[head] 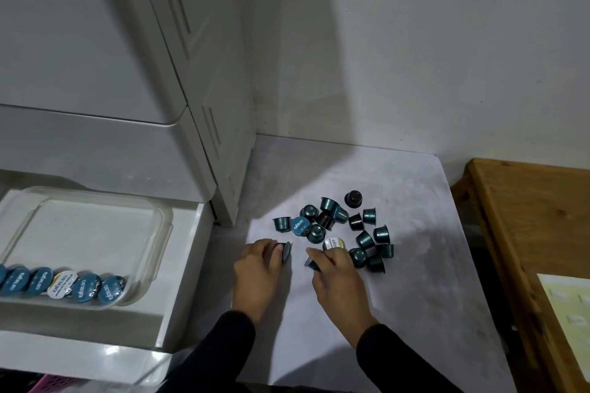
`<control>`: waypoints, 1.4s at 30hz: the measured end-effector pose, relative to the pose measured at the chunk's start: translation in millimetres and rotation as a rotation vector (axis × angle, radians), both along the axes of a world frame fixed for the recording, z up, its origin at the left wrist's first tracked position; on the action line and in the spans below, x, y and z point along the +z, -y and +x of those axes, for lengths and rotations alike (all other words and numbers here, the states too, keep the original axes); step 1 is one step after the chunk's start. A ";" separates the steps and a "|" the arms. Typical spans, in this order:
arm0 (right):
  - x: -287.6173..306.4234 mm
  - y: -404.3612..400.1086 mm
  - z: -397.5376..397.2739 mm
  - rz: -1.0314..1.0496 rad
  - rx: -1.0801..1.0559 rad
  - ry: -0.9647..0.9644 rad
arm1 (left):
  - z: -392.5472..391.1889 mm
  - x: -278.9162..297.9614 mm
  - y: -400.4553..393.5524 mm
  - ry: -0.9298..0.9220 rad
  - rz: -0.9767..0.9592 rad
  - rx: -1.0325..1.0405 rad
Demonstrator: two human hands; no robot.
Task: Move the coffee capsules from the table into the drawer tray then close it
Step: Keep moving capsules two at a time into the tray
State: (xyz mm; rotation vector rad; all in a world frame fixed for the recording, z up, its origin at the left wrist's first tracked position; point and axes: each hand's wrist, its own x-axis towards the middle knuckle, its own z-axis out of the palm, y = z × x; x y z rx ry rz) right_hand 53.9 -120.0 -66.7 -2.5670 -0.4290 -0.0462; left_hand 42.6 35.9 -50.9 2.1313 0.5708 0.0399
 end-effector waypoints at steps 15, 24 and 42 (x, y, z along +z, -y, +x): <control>6.5 -0.6 6.0 0.320 -0.193 -0.194 | 3.8 4.6 5.8 0.024 -0.042 0.030; 14.1 2.1 10.7 0.393 -0.332 -0.312 | 0.3 21.3 11.7 0.085 -0.439 0.133; 168.1 -73.5 4.7 0.924 -0.266 -0.430 | -35.2 177.5 -130.1 0.300 -0.450 -0.243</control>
